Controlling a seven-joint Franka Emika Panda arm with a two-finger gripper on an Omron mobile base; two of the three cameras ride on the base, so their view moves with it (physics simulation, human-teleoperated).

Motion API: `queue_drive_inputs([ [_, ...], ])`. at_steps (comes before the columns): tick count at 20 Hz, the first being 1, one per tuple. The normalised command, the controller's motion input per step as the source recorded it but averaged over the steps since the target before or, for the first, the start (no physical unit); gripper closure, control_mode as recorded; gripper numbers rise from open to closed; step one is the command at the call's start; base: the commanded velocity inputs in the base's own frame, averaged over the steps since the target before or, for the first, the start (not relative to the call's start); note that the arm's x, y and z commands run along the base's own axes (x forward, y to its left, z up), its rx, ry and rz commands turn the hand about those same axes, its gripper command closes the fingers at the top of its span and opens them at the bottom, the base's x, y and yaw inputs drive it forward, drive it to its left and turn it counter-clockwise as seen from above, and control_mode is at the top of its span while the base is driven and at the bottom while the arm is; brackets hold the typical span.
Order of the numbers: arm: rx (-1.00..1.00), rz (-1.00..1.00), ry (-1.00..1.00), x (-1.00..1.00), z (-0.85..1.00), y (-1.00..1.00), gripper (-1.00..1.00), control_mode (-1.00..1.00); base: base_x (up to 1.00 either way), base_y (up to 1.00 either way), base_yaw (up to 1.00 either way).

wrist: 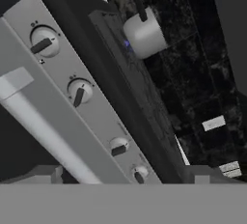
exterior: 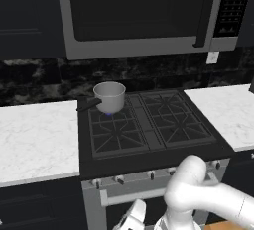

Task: Turn off the rear left burner of the stove.

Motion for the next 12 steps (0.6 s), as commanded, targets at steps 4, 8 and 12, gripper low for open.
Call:
queue_drive_inputs([
  [4, -0.01, 0.0, -0.18, 0.29, -0.34, -0.04, -1.0, -1.0, 0.0, 0.0, 0.0],
  [8, 0.0, 0.0, -0.09, 0.31, 0.06, -0.01, -1.0, -1.0, 0.0, 0.0, 0.0],
  [12, 0.0, 0.0, -0.1, 0.43, 0.32, 0.0, -1.0, -1.0, 0.0, 0.0, 0.0],
])
